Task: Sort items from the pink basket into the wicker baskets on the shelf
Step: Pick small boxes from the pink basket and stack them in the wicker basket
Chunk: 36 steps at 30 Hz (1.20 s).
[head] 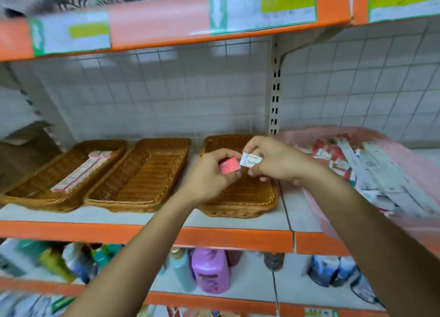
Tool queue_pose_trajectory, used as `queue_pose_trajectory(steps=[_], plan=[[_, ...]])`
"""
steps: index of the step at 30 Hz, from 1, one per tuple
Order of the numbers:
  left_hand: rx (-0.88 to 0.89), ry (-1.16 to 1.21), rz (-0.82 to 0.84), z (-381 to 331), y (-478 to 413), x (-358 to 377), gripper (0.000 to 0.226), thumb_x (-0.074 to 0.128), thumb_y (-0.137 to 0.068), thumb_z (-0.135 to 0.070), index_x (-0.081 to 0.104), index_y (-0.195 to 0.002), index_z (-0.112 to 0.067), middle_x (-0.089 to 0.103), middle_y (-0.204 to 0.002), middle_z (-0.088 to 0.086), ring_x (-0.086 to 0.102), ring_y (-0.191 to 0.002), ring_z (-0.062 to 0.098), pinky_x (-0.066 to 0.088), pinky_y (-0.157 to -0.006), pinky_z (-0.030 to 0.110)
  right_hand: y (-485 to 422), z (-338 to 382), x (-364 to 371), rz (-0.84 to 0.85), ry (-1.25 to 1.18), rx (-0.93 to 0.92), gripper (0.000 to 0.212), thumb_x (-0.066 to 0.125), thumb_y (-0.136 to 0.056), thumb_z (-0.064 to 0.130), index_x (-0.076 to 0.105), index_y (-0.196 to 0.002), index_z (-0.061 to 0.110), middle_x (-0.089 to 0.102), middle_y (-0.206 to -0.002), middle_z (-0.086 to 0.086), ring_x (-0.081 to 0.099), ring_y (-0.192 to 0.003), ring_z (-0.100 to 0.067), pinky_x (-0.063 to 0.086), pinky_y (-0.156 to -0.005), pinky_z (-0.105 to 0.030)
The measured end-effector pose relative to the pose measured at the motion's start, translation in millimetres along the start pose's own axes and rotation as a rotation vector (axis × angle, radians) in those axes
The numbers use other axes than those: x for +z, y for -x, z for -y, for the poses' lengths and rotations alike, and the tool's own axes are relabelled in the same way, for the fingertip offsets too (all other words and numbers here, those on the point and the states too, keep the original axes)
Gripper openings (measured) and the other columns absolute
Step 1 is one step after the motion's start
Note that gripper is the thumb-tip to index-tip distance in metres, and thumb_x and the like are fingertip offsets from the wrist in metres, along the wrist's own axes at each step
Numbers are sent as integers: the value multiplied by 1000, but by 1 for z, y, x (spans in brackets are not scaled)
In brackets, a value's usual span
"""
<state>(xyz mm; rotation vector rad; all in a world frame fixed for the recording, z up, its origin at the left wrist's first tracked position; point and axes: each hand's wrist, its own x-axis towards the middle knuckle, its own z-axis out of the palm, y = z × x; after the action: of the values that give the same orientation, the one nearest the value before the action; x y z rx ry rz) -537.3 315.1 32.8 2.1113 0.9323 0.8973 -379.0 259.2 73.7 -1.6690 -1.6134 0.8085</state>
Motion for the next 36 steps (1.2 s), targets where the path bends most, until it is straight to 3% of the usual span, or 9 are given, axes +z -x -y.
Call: queue_pose_trajectory(steps=[4, 8, 11, 13, 16, 20, 24, 31, 36], plan=[[-40, -78, -63, 21, 41, -56, 34, 75, -78, -13, 68, -110, -23, 69, -103, -6, 62, -92, 9, 50, -88, 31, -6, 38, 53, 19, 8, -59, 34, 68, -77, -5, 63, -93, 24, 64, -96, -4, 64, -74, -18, 58, -68, -33], [-75, -148, -134, 45, 82, -107, 42, 71, -72, -30, 66, -114, -24, 69, -100, -7, 58, -76, -1, 50, -76, 24, -11, 72, 110, 26, -6, -101, 35, 70, -75, -3, 70, -98, 24, 67, -80, 0, 61, -61, -15, 55, -66, -33], [-123, -194, -161, 62, 110, -140, 43, 76, -76, -25, 62, -116, -27, 67, -98, -6, 56, -73, -3, 48, -73, 19, -14, 91, 151, 63, -43, -99, 35, 68, -78, -3, 67, -106, 18, 66, -82, 2, 60, -58, -14, 51, -57, -25], [-141, -260, -169, 71, 126, -160, 40, 76, -77, -21, 63, -114, -25, 65, -93, -9, 53, -68, -9, 39, -66, 6, -16, 102, 174, 90, -61, -90, 33, 68, -79, -3, 65, -104, 18, 67, -89, 0, 61, -59, -13, 53, -58, -28], [-152, -325, -186, 81, 143, -184, 35, 77, -77, -18, 65, -110, -23, 62, -90, -13, 52, -66, -10, 33, -62, 2, -21, 116, 200, 124, -36, -109, 28, 68, -79, -1, 64, -89, 24, 70, -88, -6, 64, -63, -16, 57, -67, -38], [-190, -370, -196, 95, 152, -206, 34, 76, -78, -19, 64, -110, -24, 63, -90, -13, 55, -72, -3, 40, -66, 8, -29, 133, 222, 139, 77, -144, 26, 68, -80, 5, 66, -87, 30, 70, -76, -3, 62, -61, -12, 48, -56, -28], [-224, -379, -210, 108, 147, -226, 38, 75, -79, -19, 62, -115, -23, 65, -100, -9, 60, -89, 8, 46, -76, 20, -48, 149, 237, 140, 147, -172, 24, 68, -81, 8, 69, -96, 26, 70, -74, -1, 64, -68, -14, 51, -66, -33], [-242, -469, -207, 141, 111, -269, 33, 73, -80, -21, 63, -111, -24, 63, -96, -5, 55, -83, 10, 35, -62, 15, -112, 172, 260, 118, 249, -235, 28, 70, -77, 7, 70, -100, 23, 69, -99, -3, 64, -89, -19, 47, -76, -28], [-243, -569, -203, 168, 80, -299, 36, 73, -81, -24, 62, -116, -23, 66, -110, 0, 60, -96, 18, 43, -76, 25, -164, 186, 275, 113, 331, -262, 32, 71, -78, 12, 68, -108, 22, 62, -115, -3, 56, -105, -21, 36, -76, -22]])
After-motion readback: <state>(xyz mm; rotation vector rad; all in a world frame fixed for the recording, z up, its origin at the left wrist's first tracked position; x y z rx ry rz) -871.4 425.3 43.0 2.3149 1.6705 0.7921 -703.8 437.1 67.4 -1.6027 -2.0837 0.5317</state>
